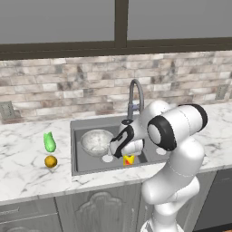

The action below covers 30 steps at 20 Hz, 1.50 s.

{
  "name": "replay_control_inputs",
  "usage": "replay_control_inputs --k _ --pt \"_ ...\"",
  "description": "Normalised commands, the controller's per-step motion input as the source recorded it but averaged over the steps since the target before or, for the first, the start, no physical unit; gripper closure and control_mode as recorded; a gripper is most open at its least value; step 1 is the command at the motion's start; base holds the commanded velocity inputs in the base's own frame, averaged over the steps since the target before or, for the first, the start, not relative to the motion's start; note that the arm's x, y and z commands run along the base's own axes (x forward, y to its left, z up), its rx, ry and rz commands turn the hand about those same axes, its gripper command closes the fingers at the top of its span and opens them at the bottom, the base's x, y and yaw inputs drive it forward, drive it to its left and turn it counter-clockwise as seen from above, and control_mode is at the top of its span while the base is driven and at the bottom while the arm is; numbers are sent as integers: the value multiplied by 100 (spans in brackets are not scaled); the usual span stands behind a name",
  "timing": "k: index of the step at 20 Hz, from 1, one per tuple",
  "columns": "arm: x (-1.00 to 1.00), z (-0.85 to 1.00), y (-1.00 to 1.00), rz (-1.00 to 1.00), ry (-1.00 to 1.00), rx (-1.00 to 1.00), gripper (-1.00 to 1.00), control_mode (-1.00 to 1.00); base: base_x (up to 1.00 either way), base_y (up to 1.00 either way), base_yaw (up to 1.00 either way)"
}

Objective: Remove the lemon and corn from the sink. Then move the bowl and cup from the counter to the sink for washing.

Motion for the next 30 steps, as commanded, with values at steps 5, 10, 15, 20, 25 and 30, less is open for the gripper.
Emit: replay_control_inputs --k 5,10,15,20,25,30 --pt "-2 5 0 0 -3 0 -100 -100 0 0 0" --pt "-3 16 0 0 -5 0 -100 -100 0 0 0" --pt "-6 28 0 0 -7 0 -100 -100 0 0 0" --pt "-10 38 3 0 -5 1 -100 -100 0 0 0" --pt "-11 41 4 0 -2 2 -100 -100 0 0 0" --pt "-15 40 1 0 0 1 -100 -100 0 0 0"
